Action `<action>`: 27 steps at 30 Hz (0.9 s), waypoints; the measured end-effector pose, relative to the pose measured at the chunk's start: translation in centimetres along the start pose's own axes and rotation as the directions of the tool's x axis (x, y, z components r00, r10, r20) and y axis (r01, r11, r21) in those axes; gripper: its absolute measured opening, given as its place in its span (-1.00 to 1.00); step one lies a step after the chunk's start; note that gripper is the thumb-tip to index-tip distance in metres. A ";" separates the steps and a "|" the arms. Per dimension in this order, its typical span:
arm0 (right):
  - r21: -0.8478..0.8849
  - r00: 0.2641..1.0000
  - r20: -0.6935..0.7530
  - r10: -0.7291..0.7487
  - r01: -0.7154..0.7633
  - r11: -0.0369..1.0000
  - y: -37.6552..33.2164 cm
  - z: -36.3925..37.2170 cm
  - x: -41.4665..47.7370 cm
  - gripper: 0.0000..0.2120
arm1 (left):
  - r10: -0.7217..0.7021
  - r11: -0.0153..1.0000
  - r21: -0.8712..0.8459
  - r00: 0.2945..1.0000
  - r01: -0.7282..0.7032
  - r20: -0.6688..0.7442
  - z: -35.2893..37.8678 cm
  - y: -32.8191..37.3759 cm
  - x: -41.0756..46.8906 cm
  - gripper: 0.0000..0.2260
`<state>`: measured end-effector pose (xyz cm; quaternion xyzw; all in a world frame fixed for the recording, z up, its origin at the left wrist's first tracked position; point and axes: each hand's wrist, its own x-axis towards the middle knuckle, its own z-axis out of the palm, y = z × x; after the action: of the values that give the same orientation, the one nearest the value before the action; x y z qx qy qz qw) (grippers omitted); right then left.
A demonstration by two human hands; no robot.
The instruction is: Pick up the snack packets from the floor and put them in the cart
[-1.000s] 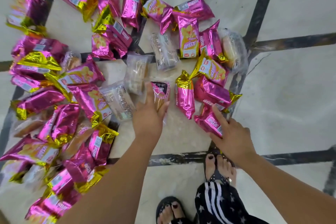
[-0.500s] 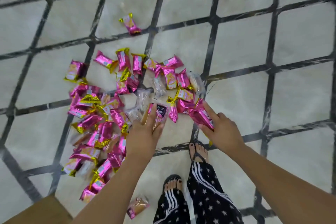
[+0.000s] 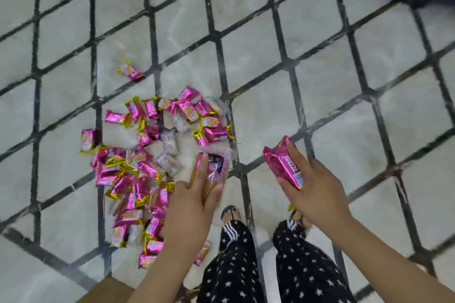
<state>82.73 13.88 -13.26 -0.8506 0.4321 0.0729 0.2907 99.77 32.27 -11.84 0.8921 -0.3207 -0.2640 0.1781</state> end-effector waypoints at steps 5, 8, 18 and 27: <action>-0.003 0.987 -0.127 0.096 -0.097 0.995 7.7 -4.7 -3.7 -0.27 | 0.059 0.993 0.100 0.998 -0.057 -0.013 4.5 9.7 -0.7 -0.43; 0.051 0.960 -0.211 0.186 -0.179 0.982 13.1 -7.7 -6.1 -0.29 | 0.084 0.995 0.059 0.996 -0.083 -0.025 7.6 16.5 -1.0 -0.42; 0.411 0.687 -0.359 0.632 -0.491 0.768 29.3 -16.5 -13.8 -0.33 | 0.327 0.934 0.097 0.931 -0.345 0.160 17.4 36.2 -4.4 -0.43; 0.642 0.336 -0.287 0.897 -0.628 0.441 36.9 -16.9 -19.5 -0.31 | 0.512 0.746 0.142 0.697 -0.651 0.502 24.2 47.2 -4.8 -0.45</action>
<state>39.85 1.08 -8.01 -0.4224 0.8587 -0.1616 0.2412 59.95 -2.61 -6.46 0.6765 -0.6576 -0.3296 0.0357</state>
